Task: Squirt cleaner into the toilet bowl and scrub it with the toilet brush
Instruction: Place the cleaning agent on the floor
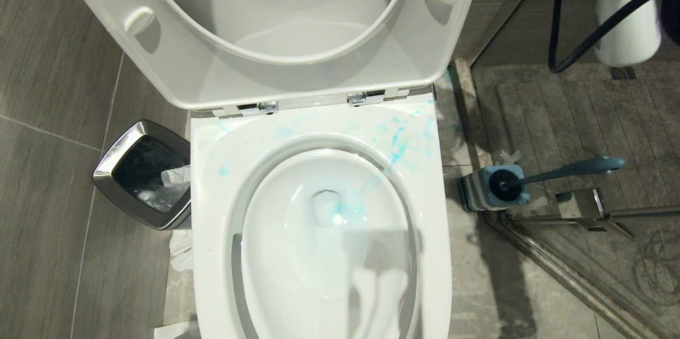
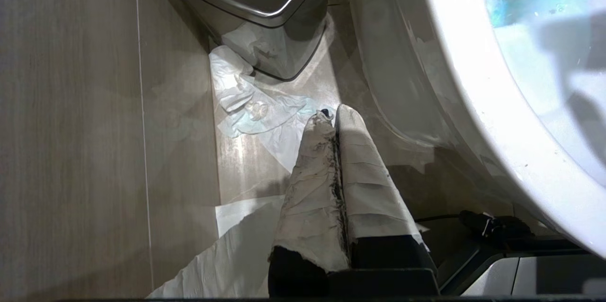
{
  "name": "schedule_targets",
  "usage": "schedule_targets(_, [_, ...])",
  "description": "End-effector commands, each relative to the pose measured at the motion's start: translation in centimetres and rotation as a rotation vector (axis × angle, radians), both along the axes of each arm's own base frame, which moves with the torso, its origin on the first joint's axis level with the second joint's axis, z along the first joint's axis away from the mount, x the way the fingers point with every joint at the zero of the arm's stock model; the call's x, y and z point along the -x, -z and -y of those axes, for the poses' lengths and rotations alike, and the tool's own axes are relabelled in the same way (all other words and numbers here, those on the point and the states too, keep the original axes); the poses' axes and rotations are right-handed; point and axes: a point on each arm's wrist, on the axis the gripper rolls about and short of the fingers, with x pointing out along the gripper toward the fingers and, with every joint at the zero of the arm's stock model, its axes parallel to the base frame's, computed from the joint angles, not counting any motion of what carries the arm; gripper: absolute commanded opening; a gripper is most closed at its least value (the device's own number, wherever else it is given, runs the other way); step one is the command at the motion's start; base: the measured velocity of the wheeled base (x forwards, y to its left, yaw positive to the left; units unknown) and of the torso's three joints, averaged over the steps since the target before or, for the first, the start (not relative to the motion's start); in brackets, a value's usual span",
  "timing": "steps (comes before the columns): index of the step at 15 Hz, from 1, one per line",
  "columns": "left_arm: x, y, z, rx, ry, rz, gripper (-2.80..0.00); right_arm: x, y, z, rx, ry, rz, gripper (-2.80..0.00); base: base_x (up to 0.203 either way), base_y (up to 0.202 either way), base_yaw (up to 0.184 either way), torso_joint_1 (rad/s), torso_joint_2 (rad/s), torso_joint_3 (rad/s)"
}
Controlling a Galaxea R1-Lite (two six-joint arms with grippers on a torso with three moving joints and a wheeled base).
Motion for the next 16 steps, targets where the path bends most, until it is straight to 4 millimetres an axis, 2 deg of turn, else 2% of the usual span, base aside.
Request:
schedule_targets(1, [0.0,0.0,0.0,0.000,0.001,-0.002,-2.80,-1.0,0.8,0.3,-0.144,-0.172,0.119,-2.80,0.000,0.000,0.000,0.000,0.00,0.000])
schedule_targets(3, [0.0,0.0,0.0,0.000,0.001,-0.002,-2.80,-1.4,2.5,1.8,-0.216,-0.345,0.004,-2.80,0.000,0.000,0.000,0.000,0.00,0.000])
schedule_targets(6, [0.0,0.0,0.0,0.000,0.001,-0.002,-2.80,-1.2,4.0,5.1,-0.456,-0.658,-0.164,-2.80,0.000,0.000,0.000,0.000,0.00,0.000])
schedule_targets(8, [0.0,0.0,0.0,0.000,0.001,-0.002,-2.80,-1.7,5.1,6.1,-0.635,-0.769,-0.229,-2.80,0.000,0.000,0.000,0.000,0.00,0.000])
schedule_targets(11, [0.0,0.0,0.0,0.000,0.000,-0.003,-2.80,-2.9,7.6,6.1,-0.701,-0.755,-0.284,-2.80,0.000,0.000,0.000,0.000,0.00,0.000])
schedule_targets(16, [0.0,0.0,0.0,0.000,0.001,-0.002,-2.80,-3.8,8.8,6.5,-0.687,-0.720,-0.176,-2.80,0.000,0.000,0.000,0.000,0.00,0.000])
